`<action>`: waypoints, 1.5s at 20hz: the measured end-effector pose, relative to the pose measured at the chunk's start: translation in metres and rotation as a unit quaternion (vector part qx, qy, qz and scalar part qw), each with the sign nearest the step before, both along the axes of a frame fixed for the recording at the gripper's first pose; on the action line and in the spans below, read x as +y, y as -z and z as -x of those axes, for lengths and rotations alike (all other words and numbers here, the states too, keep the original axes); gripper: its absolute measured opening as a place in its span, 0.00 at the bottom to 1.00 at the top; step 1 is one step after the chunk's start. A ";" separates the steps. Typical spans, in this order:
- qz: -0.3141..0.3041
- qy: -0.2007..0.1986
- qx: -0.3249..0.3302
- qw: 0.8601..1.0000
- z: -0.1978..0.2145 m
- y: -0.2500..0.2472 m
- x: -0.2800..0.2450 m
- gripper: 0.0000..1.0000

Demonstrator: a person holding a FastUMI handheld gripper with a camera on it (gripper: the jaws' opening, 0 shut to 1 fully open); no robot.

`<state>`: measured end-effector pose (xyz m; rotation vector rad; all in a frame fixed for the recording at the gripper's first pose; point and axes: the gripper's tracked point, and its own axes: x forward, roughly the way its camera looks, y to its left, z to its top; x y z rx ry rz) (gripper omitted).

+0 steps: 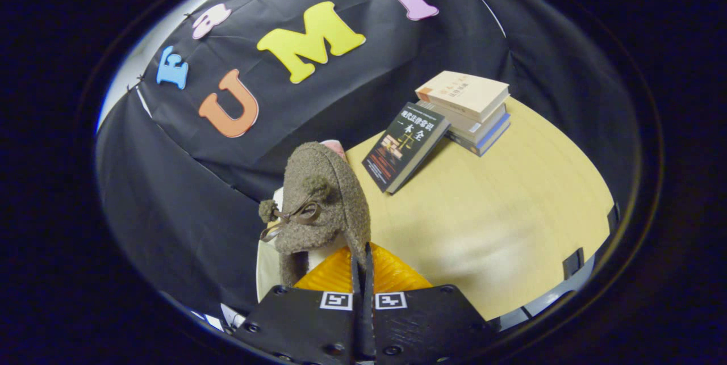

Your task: Open the storage box then place both shoes into the box .Put the left shoe in first, then the right shoe, with the right side of both shoes facing outward in a uniform manner.

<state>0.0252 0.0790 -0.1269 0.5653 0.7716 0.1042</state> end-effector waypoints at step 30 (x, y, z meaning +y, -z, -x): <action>0.248 -0.010 0.067 0.966 0.008 0.148 0.199 0.10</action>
